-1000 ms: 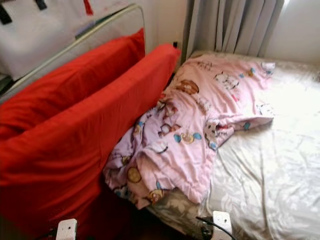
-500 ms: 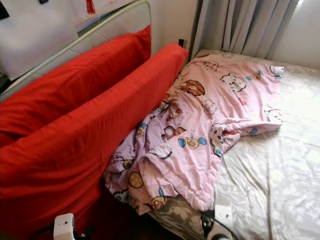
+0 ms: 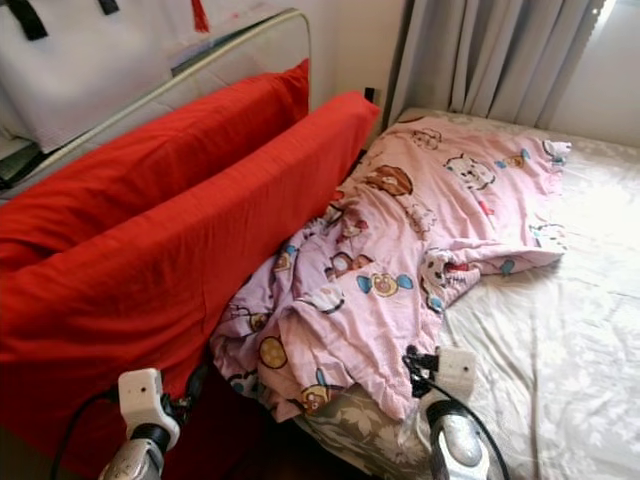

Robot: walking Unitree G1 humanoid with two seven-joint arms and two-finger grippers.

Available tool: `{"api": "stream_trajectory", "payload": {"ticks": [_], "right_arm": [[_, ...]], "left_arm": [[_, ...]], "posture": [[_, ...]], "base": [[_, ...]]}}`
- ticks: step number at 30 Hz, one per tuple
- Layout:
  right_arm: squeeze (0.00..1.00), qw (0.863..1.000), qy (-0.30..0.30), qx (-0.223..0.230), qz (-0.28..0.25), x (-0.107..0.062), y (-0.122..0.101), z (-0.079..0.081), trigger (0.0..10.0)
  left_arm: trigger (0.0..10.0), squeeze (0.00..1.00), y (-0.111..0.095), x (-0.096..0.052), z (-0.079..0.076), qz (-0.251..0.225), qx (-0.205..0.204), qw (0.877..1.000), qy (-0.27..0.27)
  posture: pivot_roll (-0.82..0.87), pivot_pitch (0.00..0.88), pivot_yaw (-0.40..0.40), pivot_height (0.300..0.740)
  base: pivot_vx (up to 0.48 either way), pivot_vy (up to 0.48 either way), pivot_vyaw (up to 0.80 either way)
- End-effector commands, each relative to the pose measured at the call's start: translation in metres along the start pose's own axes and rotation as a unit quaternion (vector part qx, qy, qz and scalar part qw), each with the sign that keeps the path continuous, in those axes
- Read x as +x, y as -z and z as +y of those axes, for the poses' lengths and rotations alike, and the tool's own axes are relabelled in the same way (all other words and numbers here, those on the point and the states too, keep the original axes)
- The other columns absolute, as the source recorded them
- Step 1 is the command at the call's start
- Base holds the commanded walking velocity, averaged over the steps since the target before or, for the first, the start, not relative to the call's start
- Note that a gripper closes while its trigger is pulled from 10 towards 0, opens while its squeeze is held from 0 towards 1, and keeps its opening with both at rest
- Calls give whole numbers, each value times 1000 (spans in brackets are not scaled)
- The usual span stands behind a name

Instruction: Clean up the room

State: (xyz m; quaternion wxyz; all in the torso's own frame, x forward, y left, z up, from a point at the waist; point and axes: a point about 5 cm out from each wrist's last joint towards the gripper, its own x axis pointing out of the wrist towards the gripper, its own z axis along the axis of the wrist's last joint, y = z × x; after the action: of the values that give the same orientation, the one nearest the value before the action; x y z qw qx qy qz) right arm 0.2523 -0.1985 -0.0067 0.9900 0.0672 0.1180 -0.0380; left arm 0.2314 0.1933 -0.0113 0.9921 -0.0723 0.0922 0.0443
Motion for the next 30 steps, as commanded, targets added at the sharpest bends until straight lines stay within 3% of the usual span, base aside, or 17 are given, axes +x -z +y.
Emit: {"api": "stream_trajectory", "payload": {"ticks": [1,12,16,22,30], "right_arm": [[0,1000,-1,0,-14,-5,1,3,10000],[0,1000,-1,-15,-17,-5,-3,6,10000],[0,1000,4,-19,-4,-1,-4,7,10000],[0,1000,2,-21,-4,0,-4,10,10000],[0,1000,-4,-23,-13,1,-7,13,10000]], "left_arm": [[10000,0,-5,-3,0,-17,11,1000,4],[10000,0,-16,-11,-3,-29,18,999,9],[10000,0,-20,-12,-6,-30,18,999,10],[10000,0,-19,-11,-8,-19,18,1000,16],[10000,0,-16,-13,-11,-7,14,1000,14]], "posture": [[-38,41,-6,740],[-33,65,-5,740],[-31,73,-7,722],[-31,82,-7,692],[-26,98,-14,692]], "base": [[0,0,0],[0,0,0],[0,0,0],[0,0,0],[0,0,0]]}}
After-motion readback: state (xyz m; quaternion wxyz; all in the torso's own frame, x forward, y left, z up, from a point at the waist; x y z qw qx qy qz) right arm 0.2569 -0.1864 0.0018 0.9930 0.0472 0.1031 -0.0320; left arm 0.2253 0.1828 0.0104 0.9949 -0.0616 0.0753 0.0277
